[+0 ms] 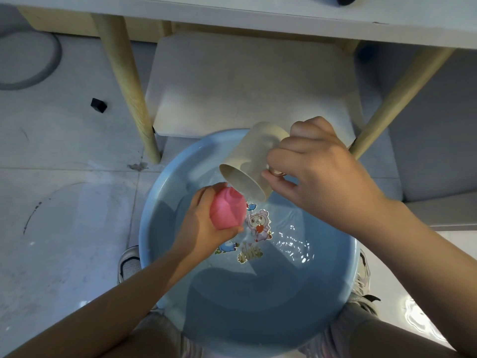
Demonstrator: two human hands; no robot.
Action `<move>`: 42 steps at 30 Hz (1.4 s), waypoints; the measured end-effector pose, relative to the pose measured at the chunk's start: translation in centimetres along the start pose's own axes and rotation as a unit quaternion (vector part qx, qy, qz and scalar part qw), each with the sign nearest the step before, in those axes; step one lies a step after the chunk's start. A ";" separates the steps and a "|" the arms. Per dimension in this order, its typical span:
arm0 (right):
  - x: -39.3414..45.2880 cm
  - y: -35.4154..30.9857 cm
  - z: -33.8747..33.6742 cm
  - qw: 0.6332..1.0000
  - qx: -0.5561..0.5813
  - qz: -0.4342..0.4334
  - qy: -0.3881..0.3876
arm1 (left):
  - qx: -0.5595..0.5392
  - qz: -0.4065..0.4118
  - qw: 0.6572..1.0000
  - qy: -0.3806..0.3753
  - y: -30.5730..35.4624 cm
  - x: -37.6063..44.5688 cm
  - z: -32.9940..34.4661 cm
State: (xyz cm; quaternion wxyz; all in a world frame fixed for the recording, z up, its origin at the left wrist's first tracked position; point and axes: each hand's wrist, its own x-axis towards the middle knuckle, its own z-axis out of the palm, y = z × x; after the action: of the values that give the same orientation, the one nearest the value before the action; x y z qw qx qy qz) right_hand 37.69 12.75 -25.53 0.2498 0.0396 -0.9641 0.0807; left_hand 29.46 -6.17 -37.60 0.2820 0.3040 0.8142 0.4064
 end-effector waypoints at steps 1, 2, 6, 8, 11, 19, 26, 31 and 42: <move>0.0 0.0 0.0 1.000 0.003 -0.002 0.002 | -0.002 -0.001 1.000 0.000 0.0 0.0 0.0; 0.0 0.0 0.0 1.000 0.004 -0.004 0.002 | -0.004 -0.004 1.000 -0.001 0.0 0.0 0.0; -0.1 0.1 0.2 1.000 0.005 -0.003 0.000 | 0.002 -0.009 1.000 0.001 -0.1 0.0 0.1; -0.2 0.1 0.4 1.000 0.004 -0.002 -0.001 | 0.005 -0.012 1.000 0.000 -0.1 0.1 0.1; -0.2 0.2 0.4 1.000 0.002 0.001 0.005 | 0.006 -0.013 1.000 0.001 -0.2 0.0 0.0; -1.3 0.7 1.2 0.993 -0.020 0.119 -0.015 | -0.004 -0.032 0.999 0.008 -0.5 -0.2 -0.1; -4.7 1.9 5.7 0.961 -0.075 0.245 -0.109 | 0.005 -0.046 0.998 0.032 -1.1 -0.4 0.0; -6.3 1.7 8.7 0.950 -0.108 0.225 -0.189 | 0.000 -0.066 0.997 0.030 -1.6 -0.4 0.0; -6.5 1.5 12.1 0.962 0.007 0.180 -0.204 | -0.041 -0.083 0.993 0.067 -1.1 -0.2 -1.1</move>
State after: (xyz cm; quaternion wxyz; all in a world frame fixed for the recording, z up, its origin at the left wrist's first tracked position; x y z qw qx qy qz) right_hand 37.46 12.36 -39.36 0.0293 -0.1172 -0.9853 0.1208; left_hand 28.55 -7.33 -37.91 0.2716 0.1959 0.8363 0.4341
